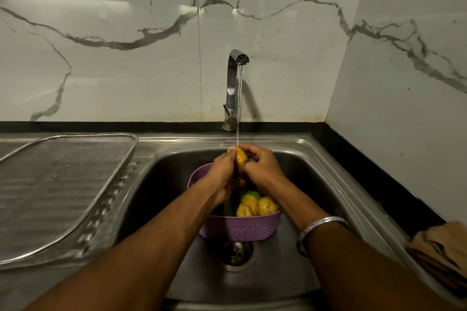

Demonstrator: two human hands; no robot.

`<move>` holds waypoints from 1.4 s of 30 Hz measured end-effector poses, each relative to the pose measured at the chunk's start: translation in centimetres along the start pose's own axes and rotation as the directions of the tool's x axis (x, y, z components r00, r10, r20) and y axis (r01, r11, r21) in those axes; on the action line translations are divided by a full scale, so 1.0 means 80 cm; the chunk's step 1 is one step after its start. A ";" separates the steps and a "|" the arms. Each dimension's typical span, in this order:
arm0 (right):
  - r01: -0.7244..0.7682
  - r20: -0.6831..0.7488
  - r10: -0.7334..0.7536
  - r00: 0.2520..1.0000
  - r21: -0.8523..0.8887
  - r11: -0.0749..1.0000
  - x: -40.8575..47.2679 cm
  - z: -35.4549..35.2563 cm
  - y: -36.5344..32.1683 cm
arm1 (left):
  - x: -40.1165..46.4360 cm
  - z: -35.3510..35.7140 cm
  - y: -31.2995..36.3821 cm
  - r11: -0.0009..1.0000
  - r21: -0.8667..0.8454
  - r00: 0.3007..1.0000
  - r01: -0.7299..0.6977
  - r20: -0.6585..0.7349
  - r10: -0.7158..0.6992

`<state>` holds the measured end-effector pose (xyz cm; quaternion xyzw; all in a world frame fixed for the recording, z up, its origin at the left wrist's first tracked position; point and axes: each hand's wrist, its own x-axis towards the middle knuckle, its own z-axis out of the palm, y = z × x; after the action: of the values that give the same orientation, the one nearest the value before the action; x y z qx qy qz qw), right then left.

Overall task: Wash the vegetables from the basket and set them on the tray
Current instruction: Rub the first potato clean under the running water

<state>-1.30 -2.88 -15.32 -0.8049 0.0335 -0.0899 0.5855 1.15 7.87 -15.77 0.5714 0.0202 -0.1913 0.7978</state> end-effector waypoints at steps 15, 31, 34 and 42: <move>-0.009 0.259 0.120 0.958 -0.395 0.919 -0.028 0.018 -0.019 | 0.017 -0.021 -0.003 0.984 0.151 0.987 -0.096 -0.115 0.113; 0.036 0.187 0.059 0.981 -0.469 0.882 -0.026 0.015 -0.031 | 0.011 -0.009 0.004 0.953 0.275 0.984 -0.129 -0.086 0.158; -0.044 0.106 0.097 0.990 -0.421 0.906 -0.022 -0.003 -0.026 | 0.003 0.001 0.002 0.888 0.428 0.985 -0.171 0.052 0.165; -0.064 0.211 0.191 0.959 -0.494 0.867 -0.028 0.008 -0.026 | 0.006 -0.016 -0.002 0.897 0.391 0.969 -0.205 -0.049 0.243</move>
<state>-3.52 -1.25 -13.77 -0.9260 0.0333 0.0640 0.3707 1.75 8.87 -16.45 0.7231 -0.0451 -0.0707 0.6856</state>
